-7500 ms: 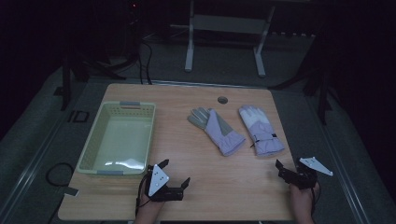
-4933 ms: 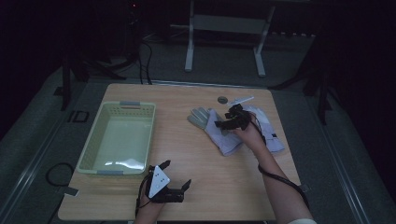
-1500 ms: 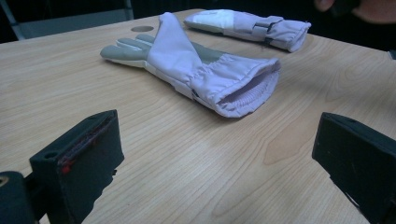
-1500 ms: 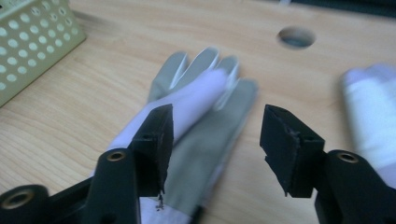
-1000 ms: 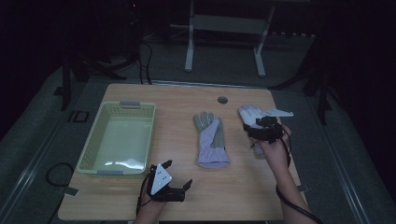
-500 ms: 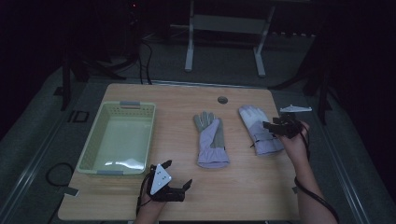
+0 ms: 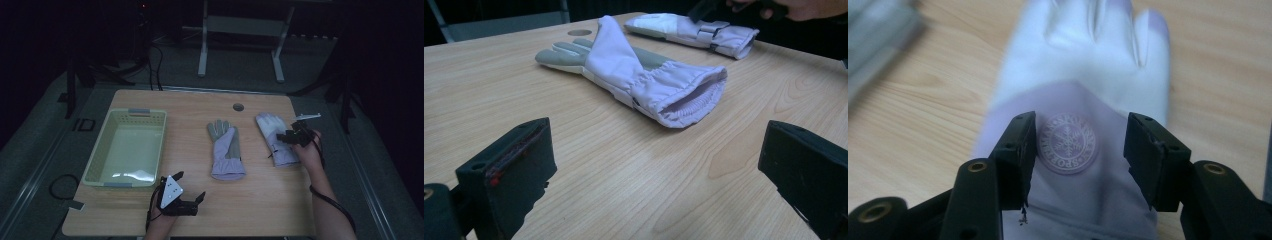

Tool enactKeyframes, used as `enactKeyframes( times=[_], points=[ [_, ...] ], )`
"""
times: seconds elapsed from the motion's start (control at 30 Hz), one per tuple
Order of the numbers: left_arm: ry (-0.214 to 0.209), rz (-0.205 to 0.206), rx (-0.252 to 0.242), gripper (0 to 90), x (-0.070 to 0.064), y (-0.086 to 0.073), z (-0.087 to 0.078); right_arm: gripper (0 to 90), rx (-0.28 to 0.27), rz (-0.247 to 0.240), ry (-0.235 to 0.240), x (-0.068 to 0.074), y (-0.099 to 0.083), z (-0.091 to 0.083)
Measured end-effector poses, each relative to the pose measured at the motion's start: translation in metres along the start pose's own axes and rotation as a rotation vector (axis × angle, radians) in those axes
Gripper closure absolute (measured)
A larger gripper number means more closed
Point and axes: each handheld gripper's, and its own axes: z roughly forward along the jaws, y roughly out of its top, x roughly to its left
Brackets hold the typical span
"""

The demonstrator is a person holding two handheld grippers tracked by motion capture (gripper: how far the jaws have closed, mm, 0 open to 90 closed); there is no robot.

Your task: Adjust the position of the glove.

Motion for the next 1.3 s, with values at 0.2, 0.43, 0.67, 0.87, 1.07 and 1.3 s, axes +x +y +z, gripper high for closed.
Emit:
enactKeyframes(
  times=[0.2,0.43,0.67,0.87,1.07,1.3],
  points=[
    [-0.006,0.004,0.005,1.9,0.000,0.000,0.000,59.2,0.065,0.027,0.042,-0.001,-0.003,0.016],
    [-0.006,0.008,0.005,1.9,0.000,0.000,0.000,75.4,0.081,0.083,0.021,0.007,0.001,0.012],
    [-0.004,0.009,0.007,1.9,0.000,0.000,0.001,78.7,0.031,0.157,0.040,0.009,0.008,-0.020],
    [-0.001,0.010,0.010,1.9,-0.001,0.000,0.001,78.8,-0.033,0.160,0.063,0.023,0.018,-0.069],
    [-0.001,0.005,0.009,1.9,0.000,0.000,0.001,78.6,-0.066,0.165,0.055,0.037,0.010,-0.093],
    [0.006,0.011,0.011,1.9,-0.001,0.001,0.001,78.6,-0.082,0.160,0.007,0.050,-0.012,-0.108]
  ],
)
